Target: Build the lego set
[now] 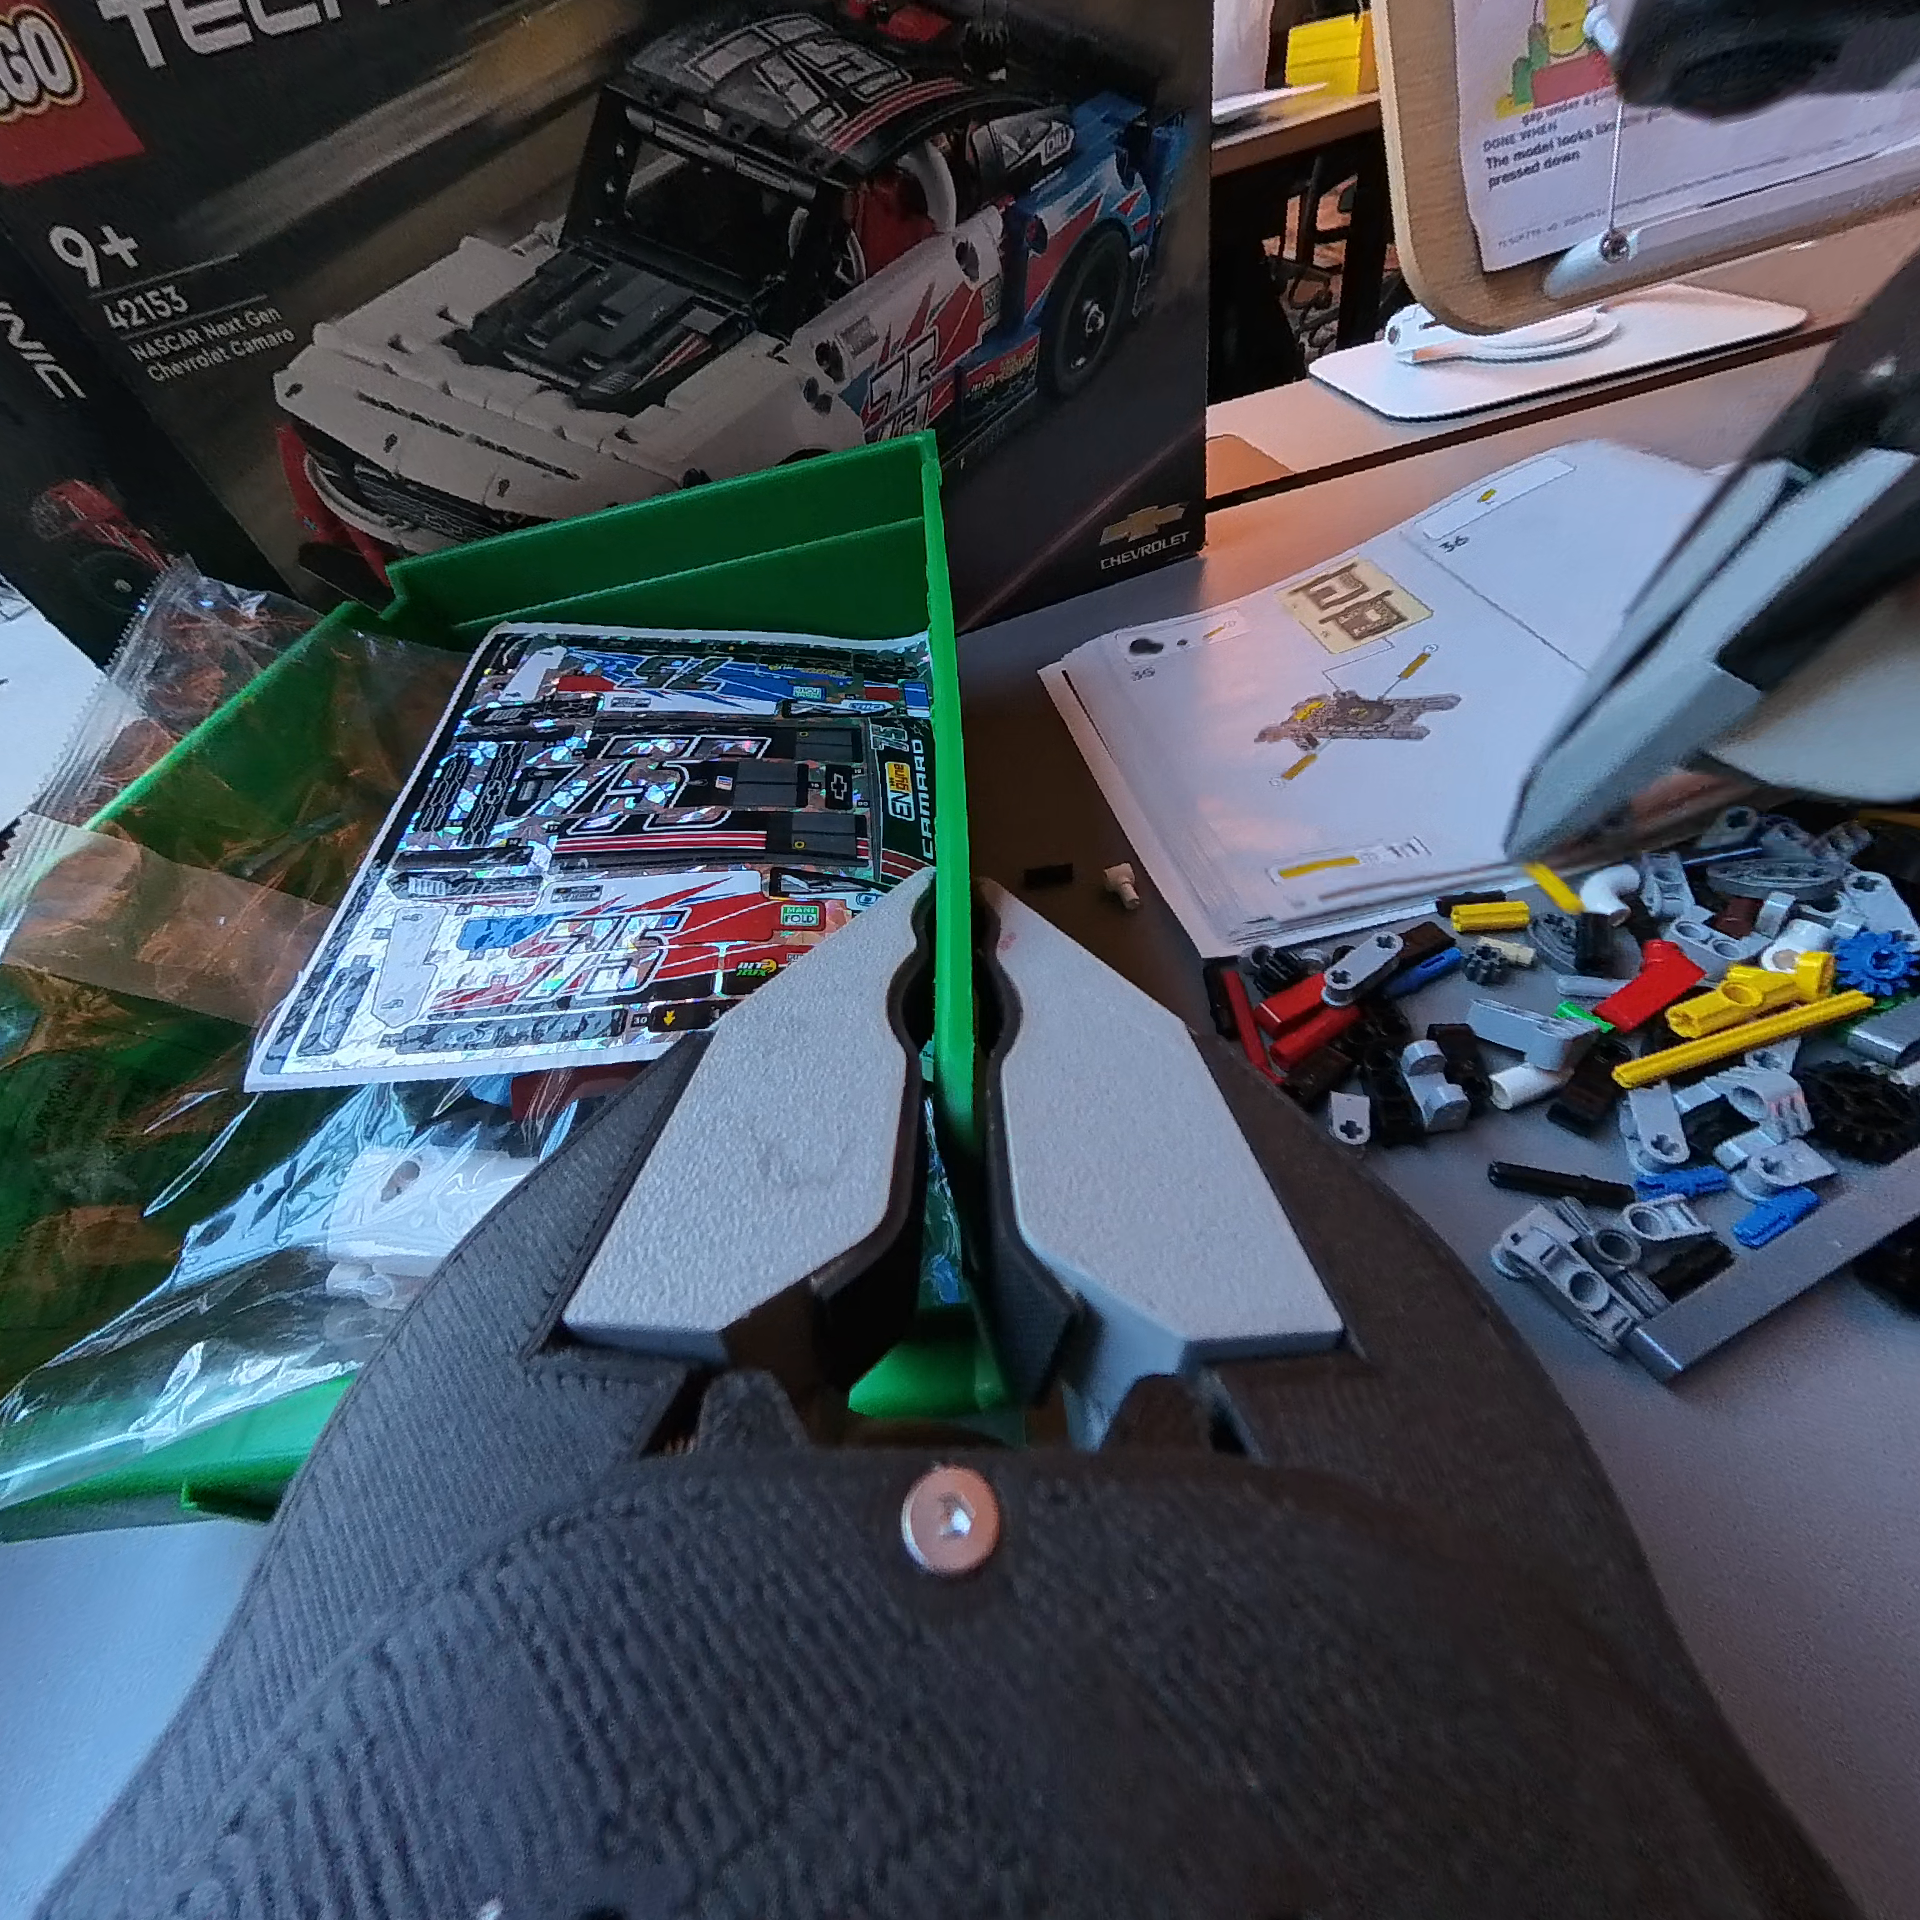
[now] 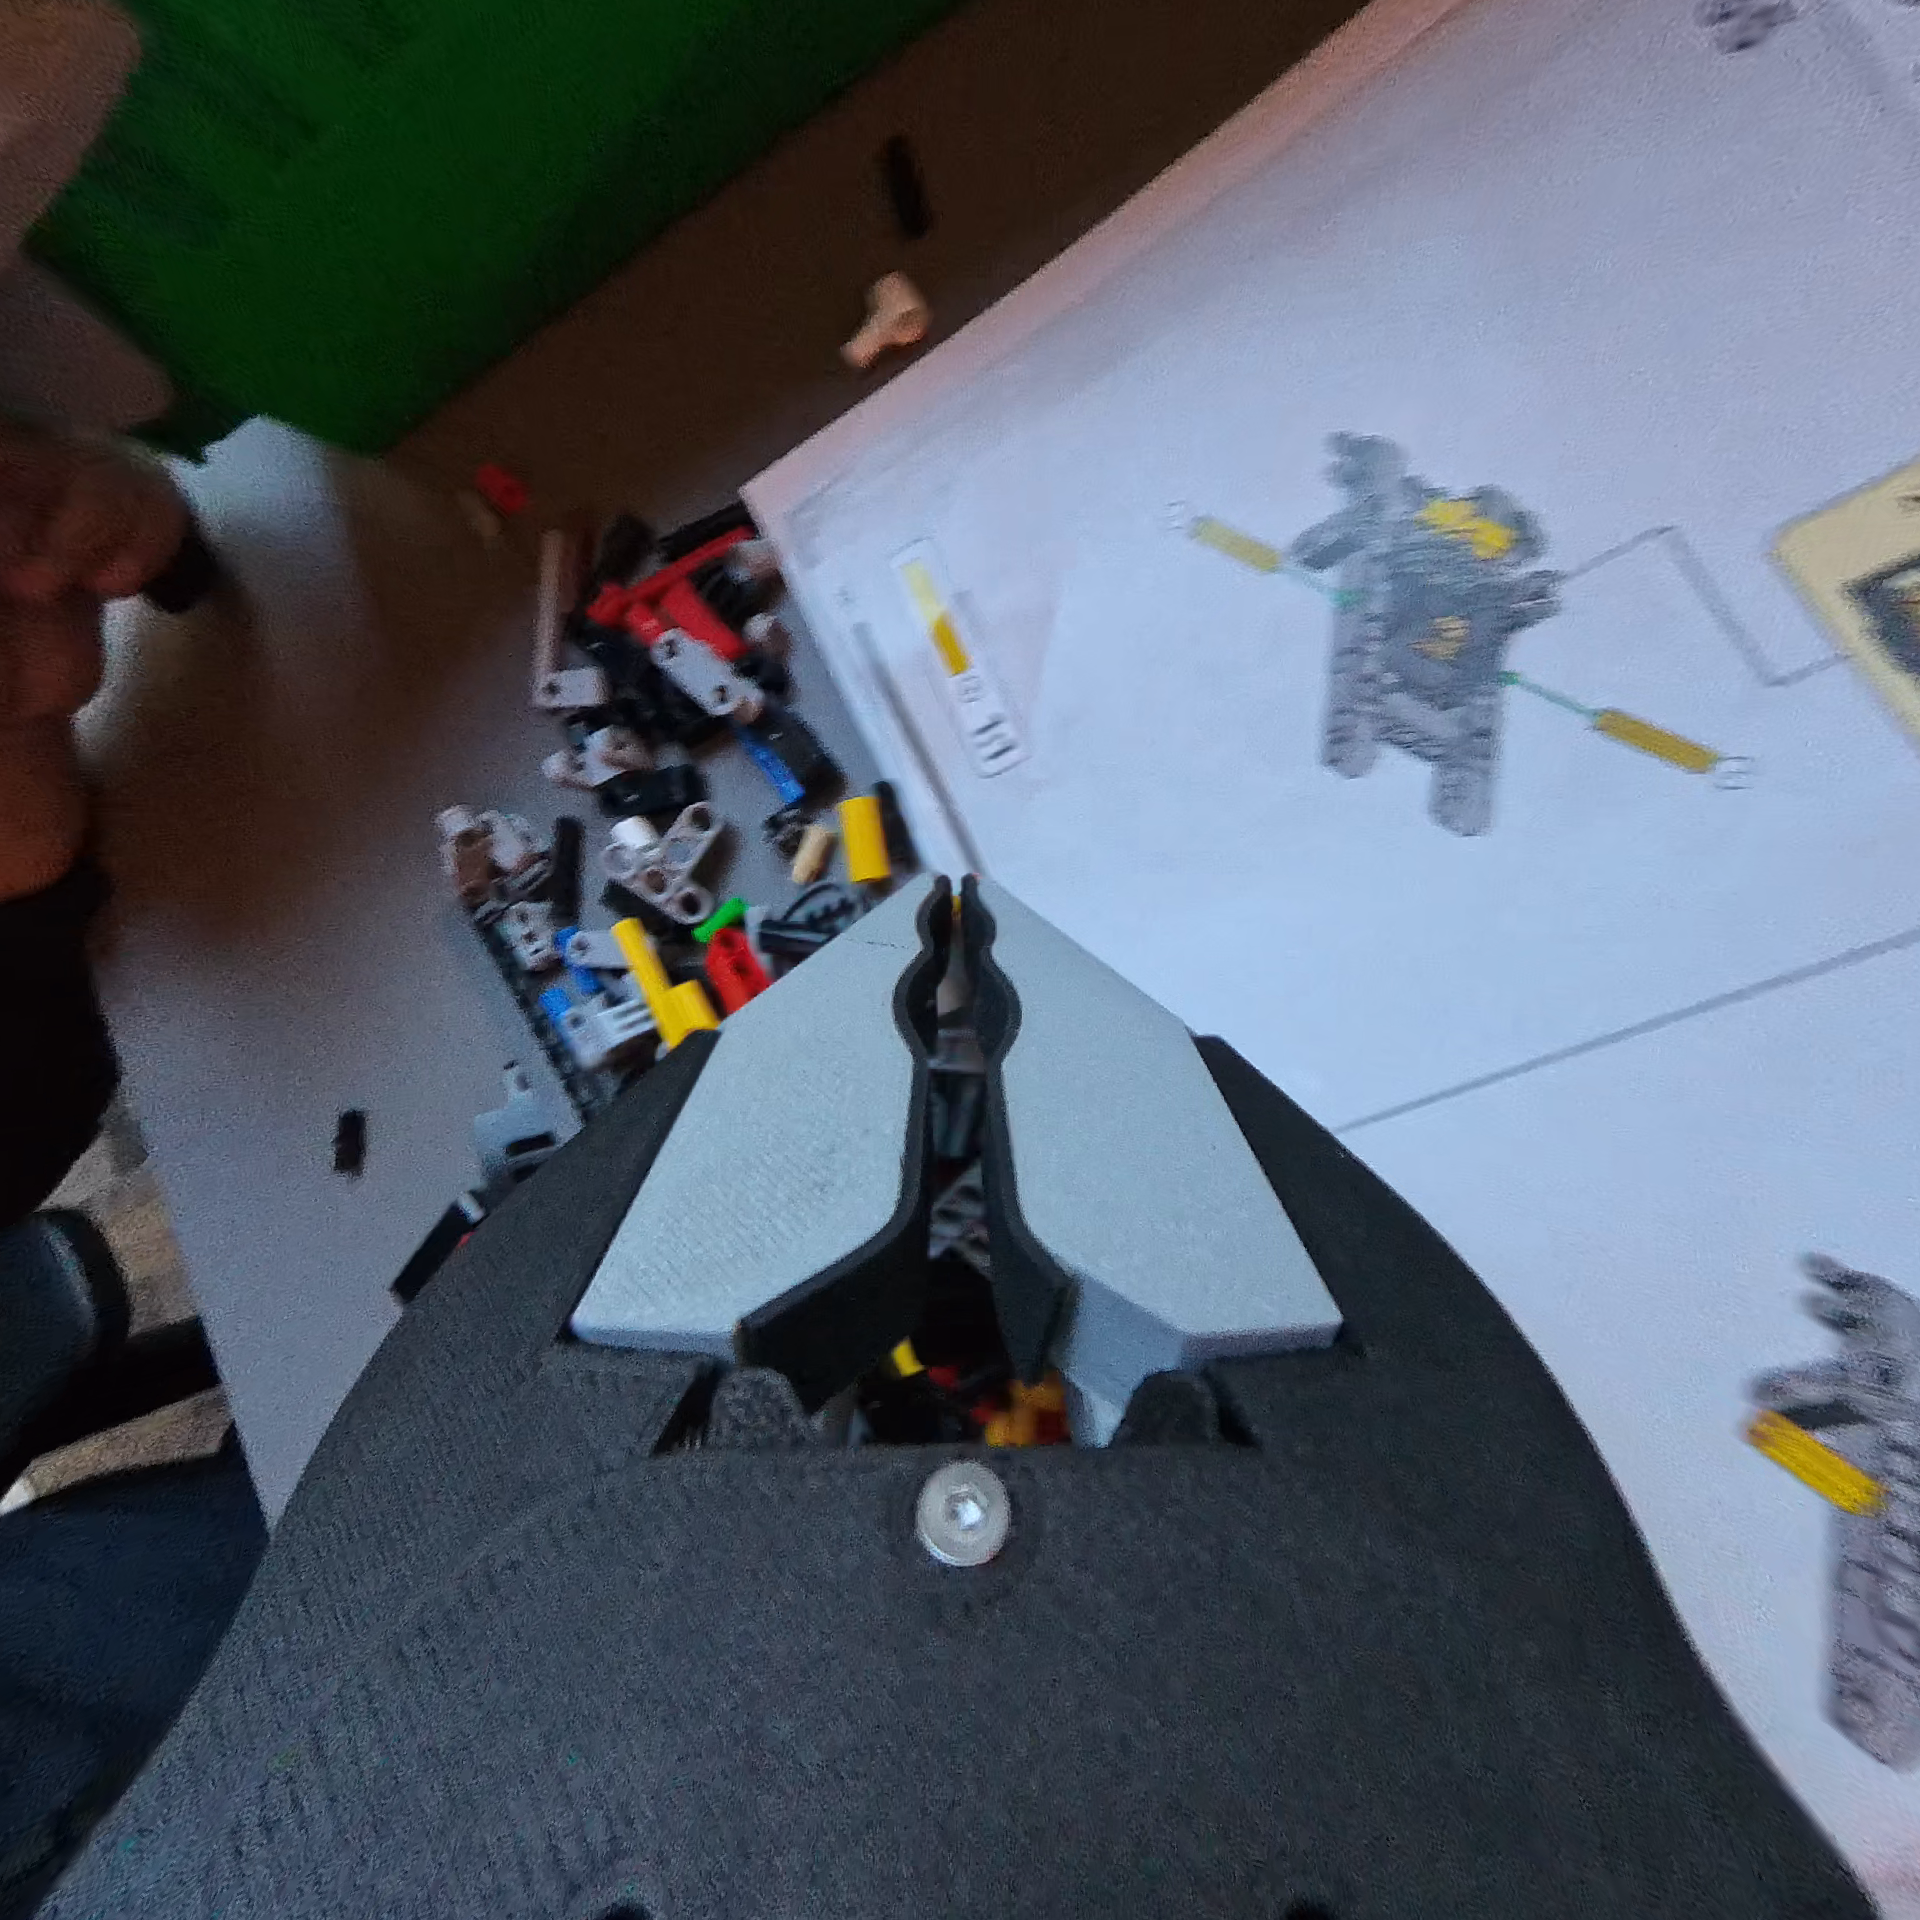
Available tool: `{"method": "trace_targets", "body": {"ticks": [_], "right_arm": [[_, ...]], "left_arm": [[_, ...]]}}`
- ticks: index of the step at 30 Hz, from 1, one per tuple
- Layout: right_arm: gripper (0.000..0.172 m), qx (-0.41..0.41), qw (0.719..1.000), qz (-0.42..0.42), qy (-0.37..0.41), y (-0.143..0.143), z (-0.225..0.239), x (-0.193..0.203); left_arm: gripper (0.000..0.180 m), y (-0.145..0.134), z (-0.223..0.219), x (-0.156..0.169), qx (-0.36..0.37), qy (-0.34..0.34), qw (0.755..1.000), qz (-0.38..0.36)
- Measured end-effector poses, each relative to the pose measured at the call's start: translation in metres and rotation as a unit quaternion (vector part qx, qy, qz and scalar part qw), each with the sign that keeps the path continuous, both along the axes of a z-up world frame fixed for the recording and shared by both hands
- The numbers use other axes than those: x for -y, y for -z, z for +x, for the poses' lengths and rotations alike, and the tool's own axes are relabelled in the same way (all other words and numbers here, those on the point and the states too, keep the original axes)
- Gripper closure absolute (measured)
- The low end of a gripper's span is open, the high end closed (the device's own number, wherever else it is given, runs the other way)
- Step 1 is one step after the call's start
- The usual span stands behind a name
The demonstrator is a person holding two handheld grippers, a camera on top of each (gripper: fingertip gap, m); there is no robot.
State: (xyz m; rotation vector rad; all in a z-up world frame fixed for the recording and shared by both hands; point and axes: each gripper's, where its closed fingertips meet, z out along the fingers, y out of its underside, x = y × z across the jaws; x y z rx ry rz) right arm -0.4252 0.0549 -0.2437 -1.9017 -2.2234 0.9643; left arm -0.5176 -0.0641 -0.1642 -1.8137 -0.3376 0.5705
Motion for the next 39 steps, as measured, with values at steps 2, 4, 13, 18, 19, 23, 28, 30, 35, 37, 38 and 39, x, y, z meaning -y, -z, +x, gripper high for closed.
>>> {"method": "trace_targets", "body": {"ticks": [2, 4, 13, 18, 19, 23, 28, 30, 35, 37, 38, 39], "right_arm": [[0.172, 0.007, 0.999, -0.028, -0.032, -0.002, 0.012, 0.019], [0.172, 0.014, 0.997, -0.040, -0.062, -0.006, 0.025, 0.033], [0.171, -0.022, 0.999, 0.025, 0.032, -0.019, 0.002, -0.040], [0.172, 0.007, 1.000, -0.019, 0.011, -0.004, 0.015, -0.021], [0.172, 0.007, 1.000, -0.025, -0.001, -0.004, 0.019, -0.015], [0.172, 0.009, 0.999, -0.030, -0.044, -0.005, 0.034, 0.006], [0.172, -0.028, 0.999, -0.015, -0.040, -0.033, 0.044, -0.004], [0.171, -0.046, 0.999, 0.010, -0.022, -0.044, 0.049, -0.026], [0.162, -0.051, 0.994, 0.099, -0.004, -0.048, 0.077, -0.072], [0.158, -0.046, 0.991, 0.124, -0.011, -0.043, 0.087, -0.078], [0.157, -0.042, 0.989, 0.140, -0.015, -0.040, 0.091, -0.080], [0.155, -0.040, 0.986, 0.160, -0.020, -0.036, 0.094, -0.082]], "left_arm": [[0.179, 0.000, 0.000, 0.000, 0.000, 0.000, 1.000, 0.000], [0.179, 0.000, 0.000, 0.000, 0.000, 0.000, 1.000, 0.000], [0.179, 0.000, 0.000, 0.000, 0.000, 0.000, 1.000, 0.000], [0.179, 0.000, 0.000, 0.000, 0.000, 0.000, 1.000, 0.000], [0.179, 0.000, 0.000, 0.000, 0.000, 0.000, 1.000, 0.000], [0.179, 0.000, 0.000, 0.000, -0.001, 0.000, 1.000, 0.000], [0.180, 0.000, 0.000, 0.000, -0.001, 0.000, 1.000, 0.000], [0.180, 0.000, 0.000, 0.000, -0.002, 0.000, 1.000, 0.000], [0.180, 0.000, 0.000, 0.000, -0.003, 0.001, 1.000, 0.001], [0.180, 0.000, 0.000, 0.000, -0.003, 0.001, 1.000, 0.001], [0.180, 0.000, 0.000, 0.000, -0.003, 0.001, 1.000, 0.001], [0.180, 0.000, 0.000, 0.000, -0.003, 0.001, 1.000, 0.001]]}}
